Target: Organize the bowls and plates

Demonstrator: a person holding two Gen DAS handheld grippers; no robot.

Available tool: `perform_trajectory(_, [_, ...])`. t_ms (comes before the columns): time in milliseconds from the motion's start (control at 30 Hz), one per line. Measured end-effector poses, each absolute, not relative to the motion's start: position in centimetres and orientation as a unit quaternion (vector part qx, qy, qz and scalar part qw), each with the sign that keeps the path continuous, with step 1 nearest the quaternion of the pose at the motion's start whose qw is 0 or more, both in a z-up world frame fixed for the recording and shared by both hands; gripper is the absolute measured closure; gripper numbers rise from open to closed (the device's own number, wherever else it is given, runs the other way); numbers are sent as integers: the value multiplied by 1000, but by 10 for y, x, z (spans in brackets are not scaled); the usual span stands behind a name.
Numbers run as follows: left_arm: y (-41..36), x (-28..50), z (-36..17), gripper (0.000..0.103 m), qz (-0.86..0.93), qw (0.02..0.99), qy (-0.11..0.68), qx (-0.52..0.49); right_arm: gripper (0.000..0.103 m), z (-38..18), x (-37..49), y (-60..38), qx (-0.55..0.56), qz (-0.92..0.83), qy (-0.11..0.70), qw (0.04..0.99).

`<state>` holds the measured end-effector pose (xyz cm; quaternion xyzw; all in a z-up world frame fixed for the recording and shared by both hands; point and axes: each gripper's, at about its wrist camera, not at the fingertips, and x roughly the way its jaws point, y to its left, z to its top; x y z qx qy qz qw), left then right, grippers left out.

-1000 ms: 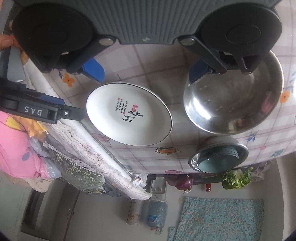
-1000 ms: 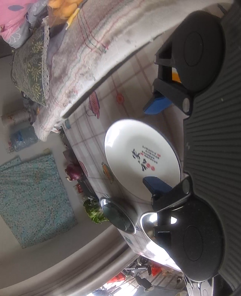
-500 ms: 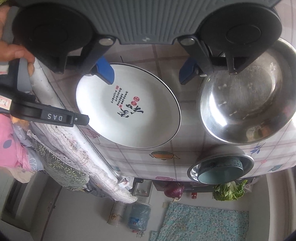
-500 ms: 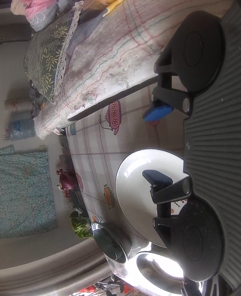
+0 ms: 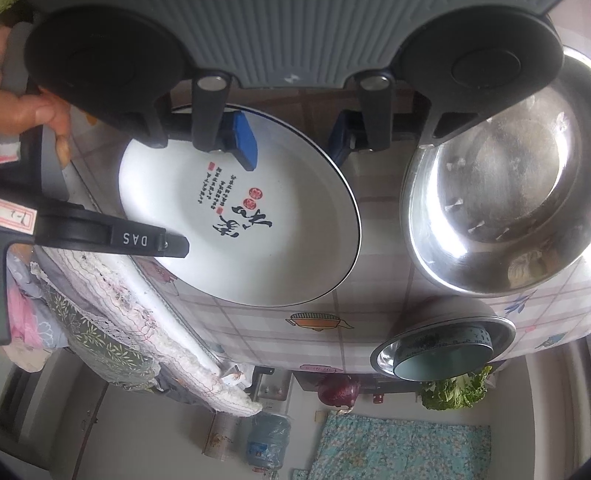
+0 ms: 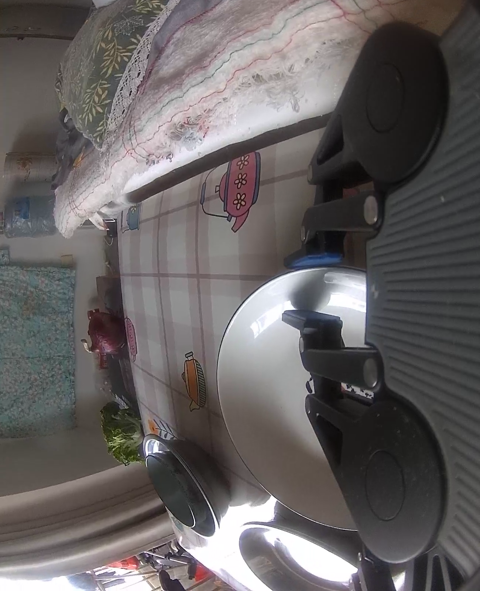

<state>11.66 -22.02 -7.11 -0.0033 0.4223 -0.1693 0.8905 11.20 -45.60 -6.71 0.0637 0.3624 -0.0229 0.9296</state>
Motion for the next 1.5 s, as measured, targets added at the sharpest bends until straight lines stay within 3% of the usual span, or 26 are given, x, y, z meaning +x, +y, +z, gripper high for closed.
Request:
perform_trajectory(867, [-175, 63, -58, 63, -225, 867, 439, 70, 81, -59, 13, -418, 98, -32, 400, 910])
perform_trajectory(1500, [-128, 26, -52, 59, -242, 858, 450, 42, 80, -56, -57, -384, 134, 0, 423, 896])
